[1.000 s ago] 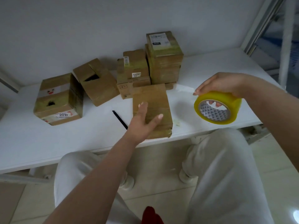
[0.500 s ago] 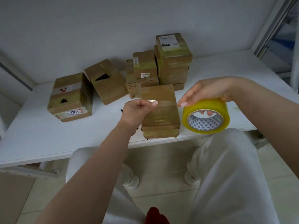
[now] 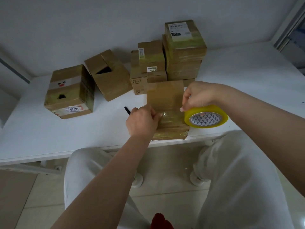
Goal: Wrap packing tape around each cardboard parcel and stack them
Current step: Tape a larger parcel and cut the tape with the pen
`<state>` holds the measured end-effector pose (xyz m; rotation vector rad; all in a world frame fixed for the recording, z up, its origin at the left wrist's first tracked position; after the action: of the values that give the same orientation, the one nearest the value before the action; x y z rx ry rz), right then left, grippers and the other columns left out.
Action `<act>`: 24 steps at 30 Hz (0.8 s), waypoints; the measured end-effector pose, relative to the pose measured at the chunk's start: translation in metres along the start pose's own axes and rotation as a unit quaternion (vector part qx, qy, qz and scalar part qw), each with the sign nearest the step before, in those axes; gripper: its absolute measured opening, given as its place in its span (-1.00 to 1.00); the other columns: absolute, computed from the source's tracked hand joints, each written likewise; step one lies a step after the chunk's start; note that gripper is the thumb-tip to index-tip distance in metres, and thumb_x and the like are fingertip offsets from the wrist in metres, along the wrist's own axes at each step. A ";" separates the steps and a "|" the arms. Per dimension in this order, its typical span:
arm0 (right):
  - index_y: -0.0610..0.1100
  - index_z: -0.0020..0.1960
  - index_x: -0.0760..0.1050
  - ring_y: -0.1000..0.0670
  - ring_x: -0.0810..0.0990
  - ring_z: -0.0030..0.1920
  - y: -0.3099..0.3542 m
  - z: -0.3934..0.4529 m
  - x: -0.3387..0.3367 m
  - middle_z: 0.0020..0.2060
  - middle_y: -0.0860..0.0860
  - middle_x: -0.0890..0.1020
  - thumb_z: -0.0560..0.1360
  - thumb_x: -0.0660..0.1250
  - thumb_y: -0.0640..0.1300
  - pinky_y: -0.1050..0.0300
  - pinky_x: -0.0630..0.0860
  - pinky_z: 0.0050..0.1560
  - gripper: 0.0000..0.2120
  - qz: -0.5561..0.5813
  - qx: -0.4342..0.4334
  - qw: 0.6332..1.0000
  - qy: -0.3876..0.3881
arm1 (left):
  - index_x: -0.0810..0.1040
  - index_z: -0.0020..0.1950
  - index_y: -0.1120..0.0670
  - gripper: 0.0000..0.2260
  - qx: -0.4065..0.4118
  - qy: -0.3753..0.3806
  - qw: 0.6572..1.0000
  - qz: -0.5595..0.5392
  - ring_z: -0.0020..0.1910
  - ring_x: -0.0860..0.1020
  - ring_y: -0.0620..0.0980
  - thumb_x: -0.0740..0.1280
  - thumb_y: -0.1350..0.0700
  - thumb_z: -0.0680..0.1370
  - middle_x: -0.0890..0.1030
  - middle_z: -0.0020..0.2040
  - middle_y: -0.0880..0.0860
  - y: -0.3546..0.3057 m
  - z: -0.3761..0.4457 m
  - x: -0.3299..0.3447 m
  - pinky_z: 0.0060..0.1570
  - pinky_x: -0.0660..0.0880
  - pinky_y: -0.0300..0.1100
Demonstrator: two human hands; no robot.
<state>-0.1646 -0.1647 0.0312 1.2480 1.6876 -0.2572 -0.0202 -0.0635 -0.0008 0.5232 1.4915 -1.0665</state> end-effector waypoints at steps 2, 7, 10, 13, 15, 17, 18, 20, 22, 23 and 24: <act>-0.19 0.04 0.65 -0.14 0.61 0.02 0.005 0.006 0.001 0.02 -0.16 0.65 0.46 0.43 0.05 -0.02 0.55 0.02 -0.68 -0.022 0.003 1.000 0.002 | 0.55 -0.09 -0.01 -0.73 0.015 -0.023 0.999 0.016 0.03 0.48 -0.01 0.32 -0.20 0.54 0.60 -0.17 -0.05 -0.003 0.000 -0.002 -0.27 0.34 -0.16; -0.22 0.04 0.63 -0.10 0.61 -0.06 0.010 0.014 0.001 -0.03 -0.16 0.65 0.45 0.44 0.07 0.04 0.51 -0.05 -0.64 -0.048 0.017 0.999 0.010 | 0.55 0.00 0.00 -0.71 0.022 -0.022 0.997 0.066 0.12 0.44 0.01 0.27 -0.21 0.56 0.60 -0.05 -0.03 -0.004 0.001 0.005 -0.30 0.31 -0.14; -0.18 -0.03 0.61 -0.11 0.60 -0.05 0.011 0.016 0.001 -0.08 -0.10 0.63 0.44 0.44 0.07 0.02 0.53 -0.01 -0.69 -0.053 0.020 0.998 0.009 | 0.57 0.10 0.01 -0.61 -0.010 -0.012 0.997 0.081 0.18 0.39 0.05 0.25 -0.27 0.54 0.48 0.09 0.04 0.002 0.003 0.013 -0.22 0.37 -0.16; -0.17 -0.02 0.60 -0.10 0.59 -0.06 0.012 0.017 0.002 -0.11 -0.09 0.61 0.44 0.44 0.07 0.03 0.53 -0.02 -0.69 -0.051 0.019 0.999 0.008 | 0.44 0.24 0.11 -0.43 -0.068 -0.019 0.996 0.060 0.19 0.37 0.07 0.30 -0.32 0.47 0.38 0.17 0.10 0.017 0.005 0.013 -0.05 0.45 -0.14; -0.16 -0.03 0.59 -0.10 0.59 -0.07 0.012 0.018 0.002 -0.12 -0.08 0.61 0.44 0.44 0.07 0.02 0.53 -0.01 -0.70 -0.053 0.018 0.998 0.008 | 0.33 0.31 0.15 -0.38 -0.096 -0.030 0.995 0.015 0.22 0.38 0.09 0.36 -0.26 0.47 0.36 0.23 0.13 0.030 0.007 0.008 0.11 0.42 -0.14; -0.16 -0.02 0.59 -0.10 0.59 -0.07 0.012 0.018 0.002 -0.11 -0.08 0.61 0.45 0.44 0.07 0.03 0.53 -0.02 -0.70 -0.051 0.017 0.999 0.010 | 0.31 0.39 0.15 -0.48 -0.049 -0.060 0.997 -0.029 0.33 0.35 0.10 0.35 -0.08 0.55 0.36 0.34 0.13 0.029 0.008 -0.001 0.28 0.33 -0.11; -0.16 -0.01 0.58 -0.10 0.59 -0.06 0.012 0.017 0.002 -0.10 -0.09 0.61 0.45 0.44 0.07 0.04 0.52 -0.03 -0.70 -0.049 0.018 0.999 0.011 | 0.30 0.44 0.16 -0.51 0.011 -0.072 0.997 -0.039 0.41 0.31 0.12 0.32 -0.02 0.59 0.36 0.40 0.14 0.018 0.006 -0.005 0.36 0.27 -0.07; -0.17 0.00 0.58 -0.10 0.59 -0.04 0.011 0.017 0.001 -0.09 -0.09 0.61 0.46 0.44 0.07 0.04 0.51 -0.04 -0.70 -0.047 0.018 0.999 0.011 | 0.18 0.54 0.18 -0.43 0.167 -0.019 0.985 -0.034 0.56 0.08 0.13 0.22 -0.05 0.62 0.21 0.54 0.16 -0.019 -0.005 0.005 0.49 0.06 0.07; -0.18 0.02 0.60 -0.09 0.59 -0.04 0.012 0.016 0.000 -0.07 -0.09 0.62 0.47 0.42 0.07 0.05 0.51 -0.03 -0.68 -0.050 0.017 0.999 0.012 | -0.12 0.60 0.14 -0.26 0.269 0.117 0.955 0.031 0.56 -0.25 0.07 0.11 -0.23 0.61 -0.12 0.60 0.11 -0.047 -0.023 0.043 0.52 -0.19 0.13; -0.18 0.03 0.61 -0.08 0.60 -0.04 0.012 0.016 0.001 -0.06 -0.09 0.63 0.48 0.41 0.08 0.06 0.51 -0.03 -0.67 -0.053 0.015 0.998 0.015 | -0.24 0.59 0.11 -0.19 0.283 0.163 0.942 0.080 0.54 -0.34 0.07 0.06 -0.32 0.58 -0.24 0.59 0.09 -0.050 -0.030 0.060 0.51 -0.24 0.16; -0.17 0.05 0.61 -0.08 0.60 -0.02 0.011 0.017 0.002 -0.05 -0.09 0.64 0.48 0.39 0.11 0.06 0.51 -0.01 -0.65 -0.053 0.016 0.998 0.018 | -0.31 0.57 0.09 -0.14 0.282 0.184 0.934 0.122 0.52 -0.37 0.08 0.04 -0.38 0.54 -0.31 0.58 0.09 -0.048 -0.031 0.072 0.50 -0.24 0.19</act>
<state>-0.1461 -0.1693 0.0253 1.1938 1.7898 -0.3295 -0.0926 -0.0781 -0.0556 1.3401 1.3723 -1.2405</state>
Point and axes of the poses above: each hand's wrist, its own z-axis towards the middle knuckle, its own x-axis out of the palm, y = z × x, the point moved 9 cm from there along z, towards the middle knuckle
